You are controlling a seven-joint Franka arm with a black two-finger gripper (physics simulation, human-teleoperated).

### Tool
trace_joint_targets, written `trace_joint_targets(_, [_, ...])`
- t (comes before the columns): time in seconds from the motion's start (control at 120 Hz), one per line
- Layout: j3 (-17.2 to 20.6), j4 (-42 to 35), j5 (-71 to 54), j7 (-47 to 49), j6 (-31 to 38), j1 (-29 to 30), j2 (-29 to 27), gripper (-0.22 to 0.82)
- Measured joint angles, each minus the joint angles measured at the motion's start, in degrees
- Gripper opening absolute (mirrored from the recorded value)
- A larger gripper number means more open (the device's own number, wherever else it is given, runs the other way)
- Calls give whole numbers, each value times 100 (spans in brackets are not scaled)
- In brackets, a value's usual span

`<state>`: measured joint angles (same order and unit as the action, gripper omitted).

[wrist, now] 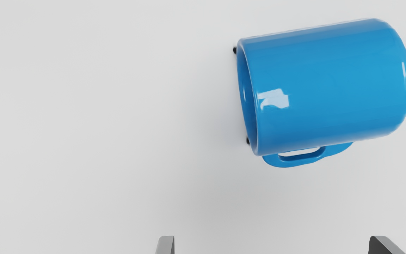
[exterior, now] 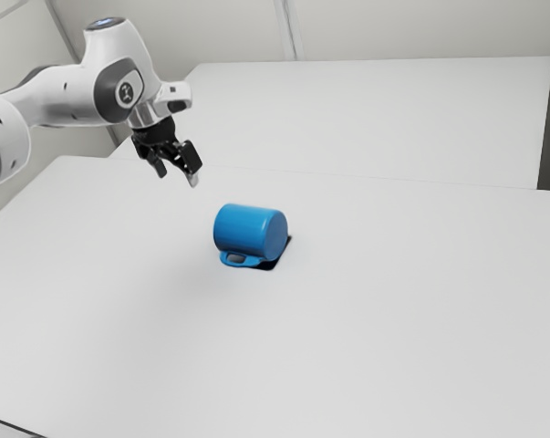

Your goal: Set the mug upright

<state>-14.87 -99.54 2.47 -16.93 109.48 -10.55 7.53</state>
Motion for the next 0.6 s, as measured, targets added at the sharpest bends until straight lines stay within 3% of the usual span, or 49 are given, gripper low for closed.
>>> trace_joint_targets(0.125, [-112, -58, 222, -38, 111, 97, 120, 60])
trace_joint_targets(0.233, [-167, 39, 1218, -336, 143, 473, 480, 60])
trace_joint_targets(0.6, [-270, 282, 4263, -1680, -828, 1037, 1422, 60])
